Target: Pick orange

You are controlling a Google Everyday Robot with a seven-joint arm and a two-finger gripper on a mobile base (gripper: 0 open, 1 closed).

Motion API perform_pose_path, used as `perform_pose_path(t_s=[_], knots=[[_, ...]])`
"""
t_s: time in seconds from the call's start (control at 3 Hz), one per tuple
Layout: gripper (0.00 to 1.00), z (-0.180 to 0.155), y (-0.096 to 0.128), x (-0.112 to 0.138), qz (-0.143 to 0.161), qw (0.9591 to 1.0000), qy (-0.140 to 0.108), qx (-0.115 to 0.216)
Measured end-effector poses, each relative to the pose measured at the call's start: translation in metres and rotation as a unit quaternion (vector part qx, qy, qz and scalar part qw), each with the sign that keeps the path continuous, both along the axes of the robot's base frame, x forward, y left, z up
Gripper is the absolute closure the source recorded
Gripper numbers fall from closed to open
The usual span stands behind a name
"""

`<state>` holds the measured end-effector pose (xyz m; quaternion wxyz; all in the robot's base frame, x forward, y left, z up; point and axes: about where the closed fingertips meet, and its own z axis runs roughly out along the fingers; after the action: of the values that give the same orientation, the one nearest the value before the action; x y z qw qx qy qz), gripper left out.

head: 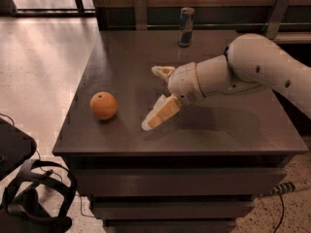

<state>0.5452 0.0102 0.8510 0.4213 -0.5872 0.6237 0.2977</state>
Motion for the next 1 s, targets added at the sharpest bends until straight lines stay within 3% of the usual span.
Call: perform_pose_path(t_s=[0.67,1.0], knots=[[0.00,0.005,0.031,-0.005,0.029,0.9987,0.015,0.040],[0.00,0.002,0.062,0.004,0.013,0.9996,0.002,0.023]])
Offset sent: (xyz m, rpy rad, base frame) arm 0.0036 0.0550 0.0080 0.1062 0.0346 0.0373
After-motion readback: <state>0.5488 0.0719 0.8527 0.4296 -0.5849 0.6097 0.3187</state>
